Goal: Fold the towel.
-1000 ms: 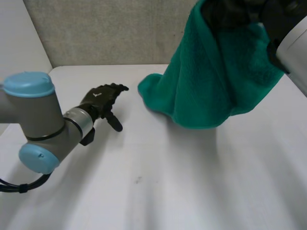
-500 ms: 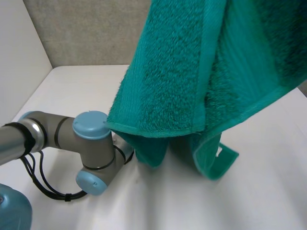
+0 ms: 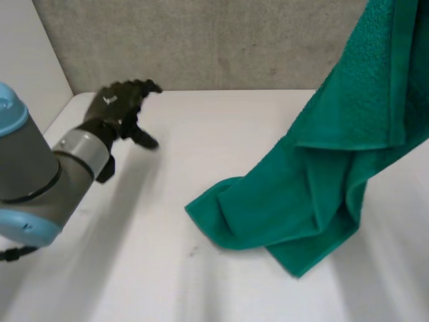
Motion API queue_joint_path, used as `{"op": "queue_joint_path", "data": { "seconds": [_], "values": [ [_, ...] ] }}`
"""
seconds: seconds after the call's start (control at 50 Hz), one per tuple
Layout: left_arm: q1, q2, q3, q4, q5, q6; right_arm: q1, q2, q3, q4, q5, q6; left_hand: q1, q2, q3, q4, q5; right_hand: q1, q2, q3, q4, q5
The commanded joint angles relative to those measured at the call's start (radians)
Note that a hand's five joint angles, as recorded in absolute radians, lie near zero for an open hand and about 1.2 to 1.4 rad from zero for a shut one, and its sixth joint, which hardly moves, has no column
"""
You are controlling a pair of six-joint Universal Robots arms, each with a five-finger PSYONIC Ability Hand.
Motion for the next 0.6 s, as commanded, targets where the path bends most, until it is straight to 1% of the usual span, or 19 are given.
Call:
{"op": "queue_joint_path", "data": {
  "seconds": [0.02, 0.14, 0.28, 0.3, 0.48, 0.56, 0.6],
  "values": [
    [-0.025, 0.002, -0.175, -0.067, 0.148, 0.011, 0.002, 0.002, -0.034, -0.003, -0.006, 0.029, -0.133, -0.215, -0.237, -0.231, -0.231, 0.413, 0.219, 0.212, 0.202, 0.241],
    [-0.069, -0.012, -0.267, -0.056, 0.159, 0.009, 0.01, -0.001, -0.062, 0.0, -0.005, 0.029, -0.098, -0.18, -0.202, -0.195, -0.196, 0.413, 0.219, 0.212, 0.202, 0.241],
    [-0.107, -0.055, -0.269, -0.021, 0.154, 0.009, 0.011, -0.005, -0.071, 0.001, -0.003, 0.031, -0.036, -0.118, -0.14, -0.134, -0.134, 0.413, 0.219, 0.212, 0.202, 0.241],
    [-0.136, -0.069, -0.263, -0.003, 0.154, 0.007, 0.013, -0.005, -0.071, 0.001, -0.003, 0.031, 0.017, -0.066, -0.088, -0.081, -0.082, 0.413, 0.219, 0.212, 0.202, 0.241],
    [-0.244, -0.15, -0.197, 0.059, 0.145, 0.004, 0.014, -0.005, -0.071, 0.006, 0.003, 0.031, 0.102, 0.02, -0.003, 0.004, 0.004, 0.413, 0.219, 0.212, 0.202, 0.241],
    [-0.282, -0.199, -0.142, 0.057, 0.114, 0.006, 0.014, -0.005, -0.071, 0.006, 0.003, 0.031, 0.149, 0.067, 0.044, 0.051, 0.051, 0.413, 0.219, 0.212, 0.202, 0.241],
    [-0.294, -0.227, -0.111, 0.054, 0.082, 0.006, 0.014, -0.008, -0.071, 0.006, 0.001, 0.031, 0.205, 0.122, 0.1, 0.107, 0.106, 0.413, 0.219, 0.212, 0.202, 0.241]
  ]
}}
